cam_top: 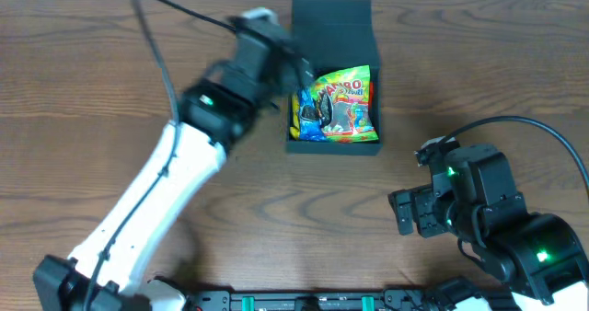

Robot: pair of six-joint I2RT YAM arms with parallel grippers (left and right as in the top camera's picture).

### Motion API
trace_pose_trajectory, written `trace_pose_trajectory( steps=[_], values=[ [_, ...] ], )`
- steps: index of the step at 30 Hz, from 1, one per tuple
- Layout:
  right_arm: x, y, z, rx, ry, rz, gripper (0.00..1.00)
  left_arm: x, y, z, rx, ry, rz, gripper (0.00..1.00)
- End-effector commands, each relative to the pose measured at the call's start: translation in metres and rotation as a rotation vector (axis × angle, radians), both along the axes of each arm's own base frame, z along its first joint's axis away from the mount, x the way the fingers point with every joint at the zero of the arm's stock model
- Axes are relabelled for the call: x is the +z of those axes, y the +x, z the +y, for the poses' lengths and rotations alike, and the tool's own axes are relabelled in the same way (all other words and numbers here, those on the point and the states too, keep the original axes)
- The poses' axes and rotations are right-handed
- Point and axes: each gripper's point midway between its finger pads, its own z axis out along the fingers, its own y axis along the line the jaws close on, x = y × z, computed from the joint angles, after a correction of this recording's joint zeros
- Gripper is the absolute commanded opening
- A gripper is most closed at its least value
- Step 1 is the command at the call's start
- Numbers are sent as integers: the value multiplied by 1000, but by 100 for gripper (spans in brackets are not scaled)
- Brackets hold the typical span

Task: Pack container
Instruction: 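Release the Mars bar and move the left gripper to the lid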

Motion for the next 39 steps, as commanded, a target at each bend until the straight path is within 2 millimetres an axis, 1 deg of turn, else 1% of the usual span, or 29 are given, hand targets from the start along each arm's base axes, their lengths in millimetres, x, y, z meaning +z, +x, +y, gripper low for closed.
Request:
trace_pose_trajectory(
  steps=[1,3,5,6,9,12,15,19,22,26,31,34,39],
  values=[
    [1,-1,3,16,6,-7,99,-17,22,-3,-76,-174,91,96],
    [1,-1,3,16,6,-7,99,-26,42,-4,-107,-267,120,96],
    [2,-1,3,16,6,-8,99,-35,61,-7,-128,-323,147,96],
    [2,-1,3,17,7,-10,99,-39,70,-11,-139,-339,159,96],
    [3,1,4,19,7,-16,99,-50,103,-28,-187,-378,183,96],
    [2,1,2,17,-4,-18,99,-58,132,-38,-195,-384,187,96],
    [3,1,2,17,-4,-19,99,-70,156,-40,-187,-384,194,96],
    [3,1,2,16,-4,-20,99,-94,177,-31,-138,-397,238,96],
    [3,3,1,12,-9,-27,99,-118,184,-22,-104,-412,282,96],
    [4,4,0,9,-13,-32,99,-146,184,-20,-105,-426,338,96],
    [3,5,0,8,-13,-32,99,-169,182,-23,-107,-419,374,96],
    [0,5,1,9,-18,-20,99,-180,179,-28,-114,-412,392,96],
    [-4,7,1,9,-24,-5,99,-196,174,-39,-128,-407,423,96]
  ],
)
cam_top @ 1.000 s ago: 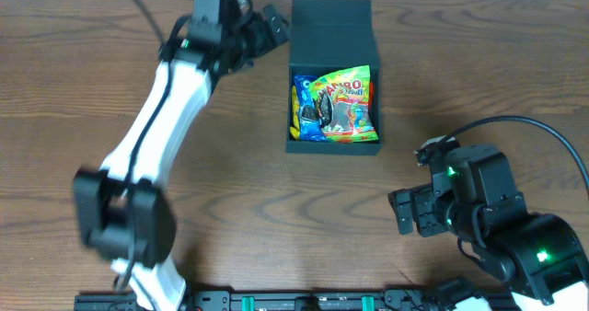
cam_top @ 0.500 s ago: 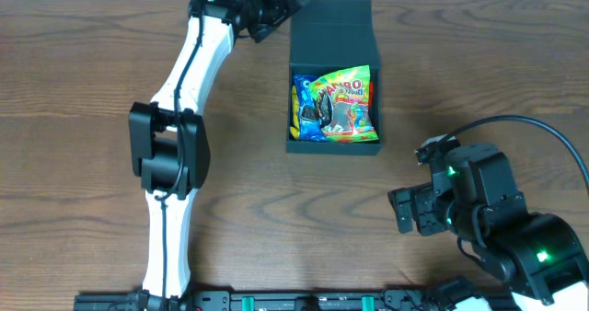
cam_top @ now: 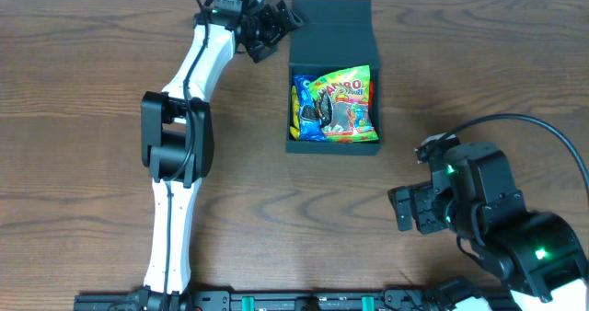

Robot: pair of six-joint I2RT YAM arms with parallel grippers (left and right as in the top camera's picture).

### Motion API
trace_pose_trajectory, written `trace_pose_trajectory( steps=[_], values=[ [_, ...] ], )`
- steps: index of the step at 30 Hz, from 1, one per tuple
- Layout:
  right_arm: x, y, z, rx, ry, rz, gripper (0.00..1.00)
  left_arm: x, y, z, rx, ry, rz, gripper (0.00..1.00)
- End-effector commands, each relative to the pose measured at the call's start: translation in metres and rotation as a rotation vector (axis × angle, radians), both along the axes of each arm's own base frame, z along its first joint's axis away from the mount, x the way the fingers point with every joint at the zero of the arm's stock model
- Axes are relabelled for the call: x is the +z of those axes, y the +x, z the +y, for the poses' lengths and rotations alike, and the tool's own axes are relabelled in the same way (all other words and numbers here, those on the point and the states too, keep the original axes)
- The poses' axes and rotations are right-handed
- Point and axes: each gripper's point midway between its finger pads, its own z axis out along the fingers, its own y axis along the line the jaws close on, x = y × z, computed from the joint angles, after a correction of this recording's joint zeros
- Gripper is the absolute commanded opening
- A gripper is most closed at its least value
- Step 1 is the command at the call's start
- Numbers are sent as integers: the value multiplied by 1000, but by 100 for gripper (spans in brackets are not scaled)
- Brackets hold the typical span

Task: Pack container
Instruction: 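Release the Mars bar and move the left gripper to the lid, then grasp the box lid edge with the left gripper and swing it closed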

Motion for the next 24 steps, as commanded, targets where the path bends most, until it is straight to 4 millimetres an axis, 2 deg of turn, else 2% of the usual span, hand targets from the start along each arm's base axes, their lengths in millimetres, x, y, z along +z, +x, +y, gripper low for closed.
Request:
trace_pose_trajectory(
  steps=[1,6,10,15,18,24],
  values=[
    [-5,1,1,14,-20,10,99,-9,-3,-12,-25,-13,13,96],
    [-7,2,1,13,-26,18,99,-14,-8,-33,-74,-33,1,96],
    [-7,2,0,11,-30,16,99,-11,-12,-54,-147,-69,-43,96],
    [-7,2,0,10,-32,15,99,-5,-13,-68,-207,-67,-119,96],
    [-7,3,-1,6,-36,13,99,3,-8,-73,-218,-84,-164,96],
    [-7,5,-5,-6,-57,7,99,30,-2,-88,-285,-179,-282,97]
  ],
)
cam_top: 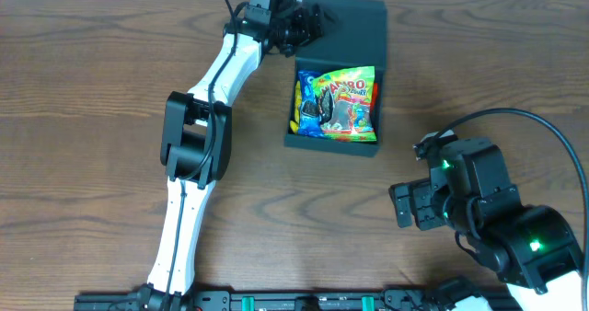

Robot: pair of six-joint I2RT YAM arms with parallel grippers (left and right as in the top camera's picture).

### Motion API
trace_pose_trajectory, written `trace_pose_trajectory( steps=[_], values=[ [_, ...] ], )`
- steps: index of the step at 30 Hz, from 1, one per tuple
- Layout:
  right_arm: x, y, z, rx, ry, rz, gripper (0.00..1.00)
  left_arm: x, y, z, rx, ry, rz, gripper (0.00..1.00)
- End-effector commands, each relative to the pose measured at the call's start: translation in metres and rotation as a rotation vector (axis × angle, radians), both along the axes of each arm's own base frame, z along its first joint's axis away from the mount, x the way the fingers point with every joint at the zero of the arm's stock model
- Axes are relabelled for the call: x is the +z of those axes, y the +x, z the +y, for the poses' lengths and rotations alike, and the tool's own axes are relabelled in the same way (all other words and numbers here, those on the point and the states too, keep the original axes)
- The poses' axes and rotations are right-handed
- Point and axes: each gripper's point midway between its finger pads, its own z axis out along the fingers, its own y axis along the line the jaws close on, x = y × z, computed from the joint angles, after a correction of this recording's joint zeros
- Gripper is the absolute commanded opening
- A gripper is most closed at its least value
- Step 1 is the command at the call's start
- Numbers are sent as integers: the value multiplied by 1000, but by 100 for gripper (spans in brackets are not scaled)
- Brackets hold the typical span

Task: Pack container
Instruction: 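Grasp the box lid edge with the left gripper and swing it closed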

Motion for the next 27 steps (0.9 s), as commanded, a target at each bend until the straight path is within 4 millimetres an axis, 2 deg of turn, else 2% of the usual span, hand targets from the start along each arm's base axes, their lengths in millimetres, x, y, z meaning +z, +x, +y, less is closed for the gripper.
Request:
trace_pose_trajectory(
  steps=[1,3,5,8,10,11,21,27],
  values=[
    [-5,1,-1,8,-28,6,99,16,-3,-13,-91,-69,-68,100],
    [-6,1,-1,8,-32,12,99,26,-5,-18,-144,-102,-120,90],
    [-8,2,-1,7,-38,21,99,34,-8,-22,-183,-128,-158,87],
    [-12,4,0,7,-46,41,99,42,-12,-26,-233,-156,-204,89],
    [-15,5,0,8,-53,56,99,49,-15,-28,-264,-183,-222,98],
    [-16,6,0,8,-55,62,99,52,-16,-29,-278,-195,-231,96],
    [-21,9,-3,-8,-86,80,99,76,-32,-19,-415,-276,-307,96],
    [-21,9,-3,-7,-87,80,99,80,-38,-15,-415,-210,-324,96]
  ],
)
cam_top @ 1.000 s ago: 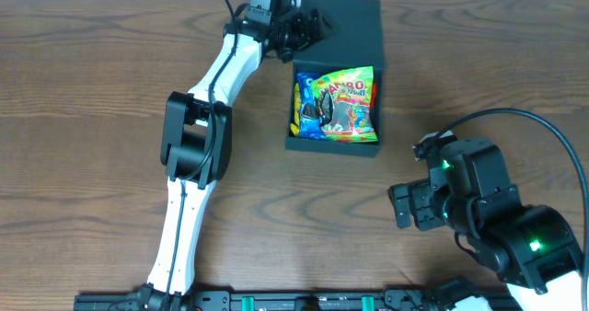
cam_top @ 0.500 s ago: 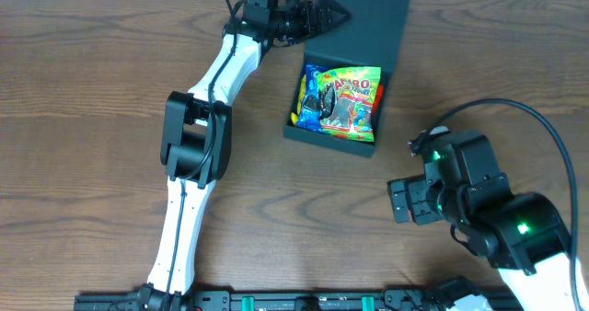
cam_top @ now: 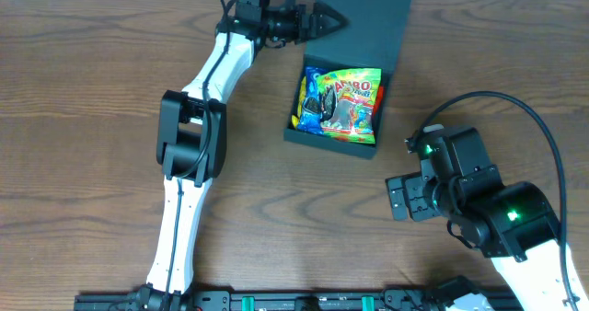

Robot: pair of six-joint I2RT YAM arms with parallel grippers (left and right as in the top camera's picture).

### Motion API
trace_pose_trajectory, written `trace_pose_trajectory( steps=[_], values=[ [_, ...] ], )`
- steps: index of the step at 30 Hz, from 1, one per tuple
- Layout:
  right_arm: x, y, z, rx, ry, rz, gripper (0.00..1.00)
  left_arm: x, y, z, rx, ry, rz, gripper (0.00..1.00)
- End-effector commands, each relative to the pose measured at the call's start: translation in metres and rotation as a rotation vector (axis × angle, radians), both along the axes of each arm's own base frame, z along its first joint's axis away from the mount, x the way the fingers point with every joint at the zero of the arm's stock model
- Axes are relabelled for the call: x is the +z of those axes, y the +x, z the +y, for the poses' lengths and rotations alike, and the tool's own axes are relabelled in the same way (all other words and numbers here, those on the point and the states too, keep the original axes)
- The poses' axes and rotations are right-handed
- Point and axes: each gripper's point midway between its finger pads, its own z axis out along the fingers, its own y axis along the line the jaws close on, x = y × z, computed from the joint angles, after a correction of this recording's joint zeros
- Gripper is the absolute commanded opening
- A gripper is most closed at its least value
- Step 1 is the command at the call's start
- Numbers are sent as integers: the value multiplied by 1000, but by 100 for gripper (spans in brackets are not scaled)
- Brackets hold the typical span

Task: Pack container
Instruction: 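Grasp the box lid edge with the left gripper and swing it closed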

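Note:
A black box [cam_top: 329, 138] stands at the table's far middle, turned slightly clockwise. Its flip lid [cam_top: 373, 21] is open and leans toward the far edge. Inside lie colourful candy bags [cam_top: 340, 101], one yellow-green with red lettering and a blue one to its left. My left gripper [cam_top: 329, 19] reaches in from the left at the lid's near-left edge, fingers pointing right and overlapping the lid. Dark on dark, its grip is unclear. My right gripper [cam_top: 398, 199] hovers low at the right front, away from the box, with nothing seen in it.
The brown wooden table [cam_top: 83, 164] carries only the box. The left arm's white links [cam_top: 189, 178] stretch from the front edge up the left-middle. A black cable [cam_top: 543, 136] loops above the right arm.
The left gripper has moved right, further onto the lid. The box and lid have turned more clockwise and shifted right. The right arm has moved slightly up and left.
At first the left gripper was over the box's left wall beside the candy bags. Then it stood off the lid's left side near the far edge. Later it touched the lid's left corner, with the box slightly turned. Now it overlaps the lid and the box is turned further.

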Motion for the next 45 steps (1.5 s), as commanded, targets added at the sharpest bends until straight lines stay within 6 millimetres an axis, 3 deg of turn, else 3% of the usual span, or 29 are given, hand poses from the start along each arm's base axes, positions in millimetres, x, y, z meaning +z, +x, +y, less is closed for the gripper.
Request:
trace_pose_trajectory(
  steps=[1,15,23,29,37,42,45],
  values=[
    [-1,0,-1,8,-20,-6,99,37,-10,-1,-42,16,-132,96],
    [-1,0,-1,9,-19,-8,99,70,-41,17,-49,204,-237,96],
    [-1,1,-1,8,-19,-9,99,74,-55,25,-41,305,-236,96],
    [-1,1,0,9,-19,-10,99,92,-82,24,-100,342,-270,96],
    [0,1,0,8,-17,-12,99,84,-130,20,-187,455,-186,96],
    [3,1,2,13,-6,-17,99,89,-164,30,-237,492,-93,96],
    [5,0,1,12,-2,-26,99,98,-173,37,-235,516,-92,96]
  ],
)
